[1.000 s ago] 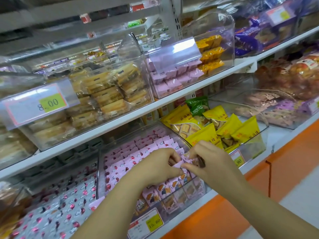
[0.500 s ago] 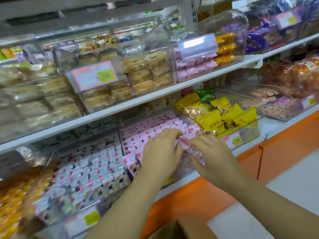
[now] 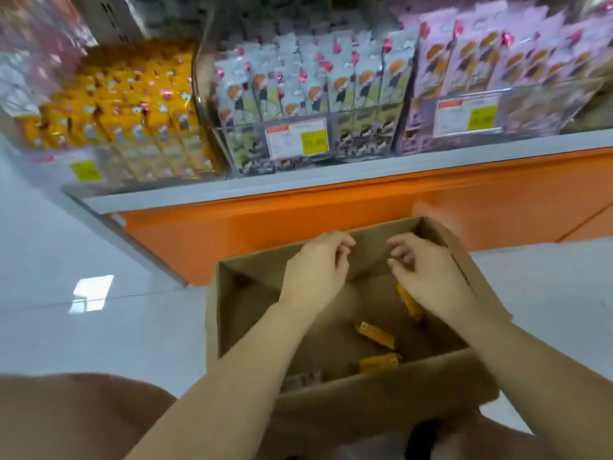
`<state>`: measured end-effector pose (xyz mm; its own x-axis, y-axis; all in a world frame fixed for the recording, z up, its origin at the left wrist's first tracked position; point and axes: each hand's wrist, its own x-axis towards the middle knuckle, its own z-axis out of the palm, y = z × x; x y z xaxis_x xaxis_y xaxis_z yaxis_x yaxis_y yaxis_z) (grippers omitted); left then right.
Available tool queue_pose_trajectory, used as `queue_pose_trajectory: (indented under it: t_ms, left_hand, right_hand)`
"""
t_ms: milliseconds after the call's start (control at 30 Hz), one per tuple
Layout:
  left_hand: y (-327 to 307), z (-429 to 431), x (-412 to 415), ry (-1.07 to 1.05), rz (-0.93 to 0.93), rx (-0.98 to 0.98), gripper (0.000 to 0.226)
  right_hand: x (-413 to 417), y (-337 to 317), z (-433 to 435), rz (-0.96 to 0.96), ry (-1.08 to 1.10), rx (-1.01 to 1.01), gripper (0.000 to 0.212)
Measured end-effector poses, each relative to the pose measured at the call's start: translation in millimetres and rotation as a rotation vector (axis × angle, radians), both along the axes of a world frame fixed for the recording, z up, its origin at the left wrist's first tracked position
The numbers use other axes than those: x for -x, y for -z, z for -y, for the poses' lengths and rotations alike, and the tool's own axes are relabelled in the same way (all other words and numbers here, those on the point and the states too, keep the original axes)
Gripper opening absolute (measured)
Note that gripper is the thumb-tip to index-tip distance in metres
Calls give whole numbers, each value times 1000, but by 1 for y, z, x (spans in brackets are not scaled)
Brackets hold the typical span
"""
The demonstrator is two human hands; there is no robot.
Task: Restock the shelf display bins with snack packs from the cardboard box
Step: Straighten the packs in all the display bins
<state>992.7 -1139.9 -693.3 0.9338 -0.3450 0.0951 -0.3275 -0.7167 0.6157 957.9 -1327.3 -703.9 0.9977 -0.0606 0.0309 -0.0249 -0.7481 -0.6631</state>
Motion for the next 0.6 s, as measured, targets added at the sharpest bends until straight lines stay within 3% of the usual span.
queue_pose_trajectory:
  t_ms: [300,433,600]
  left_hand:
    - [123,-42,-8,79,-703,-247,38]
    - [175,-53,-4,180,-877,-462,46]
    - [207,-65,8,395,-948,-714,68]
  right_hand:
    - [-26,92,-2,-633,-97,71,53]
    - [-32,125,0,-881,-103,70,61]
    - [-37,154,8,-975,-88,43,61]
